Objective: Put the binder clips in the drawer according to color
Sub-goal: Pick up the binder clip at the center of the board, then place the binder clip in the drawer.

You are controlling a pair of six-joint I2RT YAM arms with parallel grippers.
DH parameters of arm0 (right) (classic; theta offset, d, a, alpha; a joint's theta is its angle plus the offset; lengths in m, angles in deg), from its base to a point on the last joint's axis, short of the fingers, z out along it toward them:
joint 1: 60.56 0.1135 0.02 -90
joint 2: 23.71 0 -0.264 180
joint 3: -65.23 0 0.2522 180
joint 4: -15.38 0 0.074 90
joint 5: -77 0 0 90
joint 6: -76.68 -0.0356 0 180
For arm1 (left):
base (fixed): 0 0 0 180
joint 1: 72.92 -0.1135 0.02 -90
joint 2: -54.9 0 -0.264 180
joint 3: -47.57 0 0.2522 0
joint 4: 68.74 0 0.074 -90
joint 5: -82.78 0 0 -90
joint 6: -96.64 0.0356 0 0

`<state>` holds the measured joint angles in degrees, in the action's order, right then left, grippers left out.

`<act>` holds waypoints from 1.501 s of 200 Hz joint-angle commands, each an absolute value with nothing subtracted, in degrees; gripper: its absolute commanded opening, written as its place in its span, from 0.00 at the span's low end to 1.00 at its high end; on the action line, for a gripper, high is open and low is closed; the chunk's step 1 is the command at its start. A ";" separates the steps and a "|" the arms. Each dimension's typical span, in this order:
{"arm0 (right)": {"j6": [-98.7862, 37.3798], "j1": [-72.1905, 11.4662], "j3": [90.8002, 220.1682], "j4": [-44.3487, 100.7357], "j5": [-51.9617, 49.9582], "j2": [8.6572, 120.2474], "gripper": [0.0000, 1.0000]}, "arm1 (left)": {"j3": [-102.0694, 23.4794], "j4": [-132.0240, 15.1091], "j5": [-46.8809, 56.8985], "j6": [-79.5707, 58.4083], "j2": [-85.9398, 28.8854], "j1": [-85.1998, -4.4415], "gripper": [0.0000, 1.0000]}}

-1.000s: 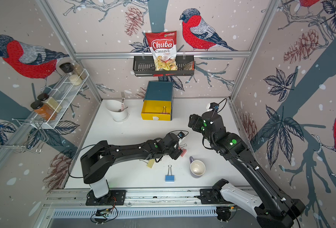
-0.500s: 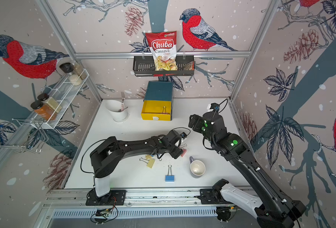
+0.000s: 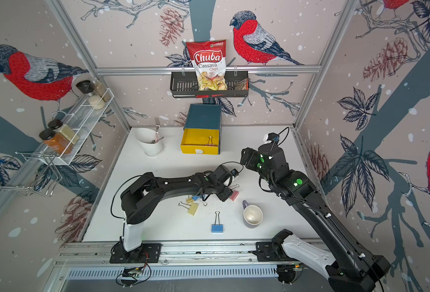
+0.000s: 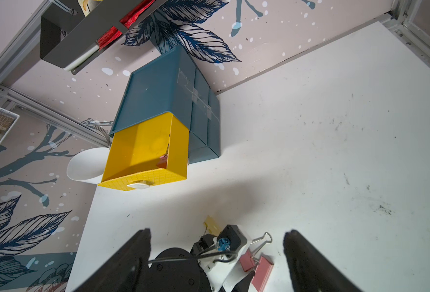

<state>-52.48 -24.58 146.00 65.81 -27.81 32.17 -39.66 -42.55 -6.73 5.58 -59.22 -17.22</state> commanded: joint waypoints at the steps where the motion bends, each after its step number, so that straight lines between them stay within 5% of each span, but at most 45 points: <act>1: -52.87 -24.55 145.97 64.68 -27.85 32.10 0.87 | -40.34 -42.35 -5.95 6.64 -59.79 -17.55 0.66; 85: -53.32 -24.53 144.60 63.98 -27.72 32.27 0.87 | -39.67 -43.71 -5.09 5.90 -58.89 -17.55 0.39; 193: -53.55 -24.94 144.56 72.95 -30.68 36.15 0.85 | -34.13 -46.13 -6.22 -14.62 -36.55 -14.94 0.36; 241: -53.35 -25.10 144.90 72.39 -29.89 37.36 0.84 | -48.75 -31.84 -11.99 -16.70 -31.41 -21.53 0.36; 300: -53.65 -23.02 144.91 73.08 -29.76 41.56 0.84 | -74.21 -8.35 -14.87 -14.17 -47.92 -34.49 0.37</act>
<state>-53.59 -24.03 144.66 72.06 -29.08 40.71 -67.27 -22.16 -12.78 -15.38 -42.68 -31.99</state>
